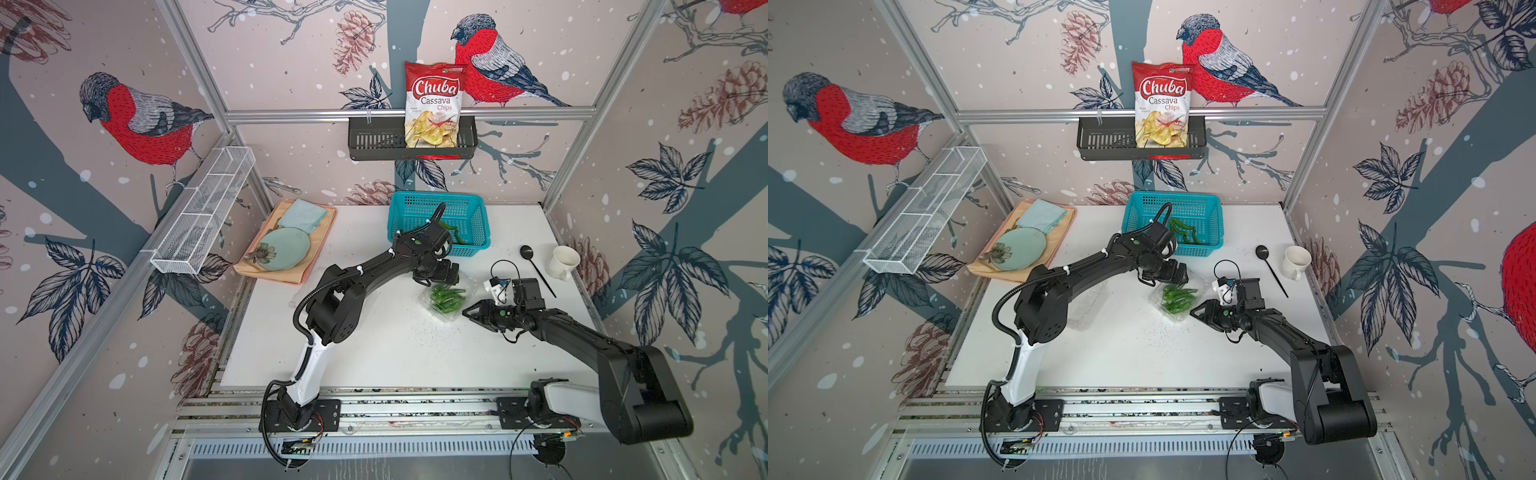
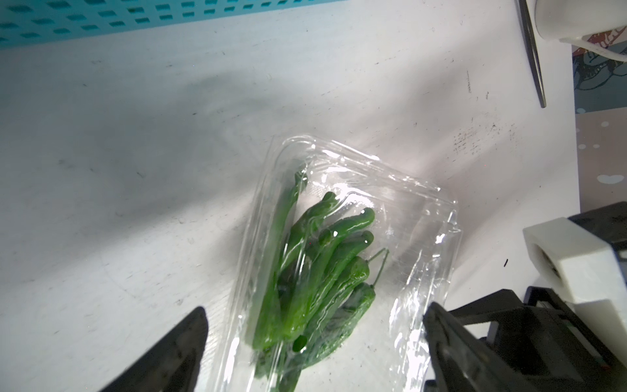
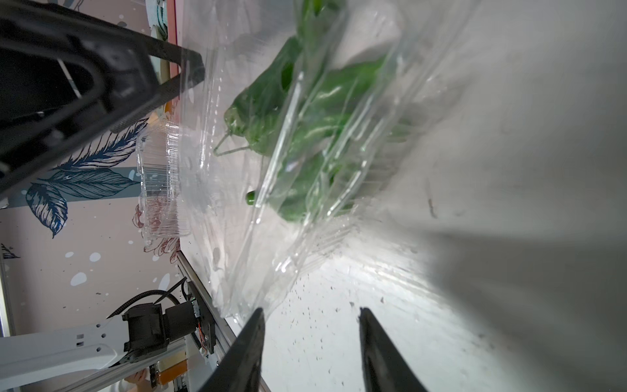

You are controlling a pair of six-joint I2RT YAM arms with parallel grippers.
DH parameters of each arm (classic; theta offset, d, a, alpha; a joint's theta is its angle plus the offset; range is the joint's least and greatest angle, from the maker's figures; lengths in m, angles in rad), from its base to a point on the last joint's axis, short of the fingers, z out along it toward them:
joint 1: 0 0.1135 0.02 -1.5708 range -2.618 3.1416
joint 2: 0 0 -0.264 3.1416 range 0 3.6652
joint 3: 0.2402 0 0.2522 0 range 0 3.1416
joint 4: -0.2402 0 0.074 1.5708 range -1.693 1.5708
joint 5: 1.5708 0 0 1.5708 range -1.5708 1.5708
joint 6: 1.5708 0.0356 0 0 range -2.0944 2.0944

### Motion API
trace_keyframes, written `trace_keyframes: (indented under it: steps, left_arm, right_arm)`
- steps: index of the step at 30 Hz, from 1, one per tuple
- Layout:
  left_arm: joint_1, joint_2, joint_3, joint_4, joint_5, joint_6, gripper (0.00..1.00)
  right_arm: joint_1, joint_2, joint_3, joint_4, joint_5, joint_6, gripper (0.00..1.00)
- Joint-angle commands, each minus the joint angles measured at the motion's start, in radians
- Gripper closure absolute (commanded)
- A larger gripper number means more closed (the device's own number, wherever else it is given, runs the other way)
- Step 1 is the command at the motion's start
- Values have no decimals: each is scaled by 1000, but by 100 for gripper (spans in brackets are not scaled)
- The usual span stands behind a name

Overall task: Take small green peppers out of containers
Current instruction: Open the packing box at the center of the board.

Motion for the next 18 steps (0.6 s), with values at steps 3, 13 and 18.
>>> trace_keyframes:
  steps: [3, 13, 18]
  left_arm:
    - [-8, -5, -5, 16, 15, -10, 4]
    - [-13, -2, -16, 49, 46, -29, 4]
    - [-12, -3, -24, 64, 58, -42, 4]
  right_arm:
    - [2, 28, 9, 72, -29, 13, 55]
    - [1, 113, 30, 164, -11, 50, 58]
    - [1, 144, 44, 201, -12, 70, 58]
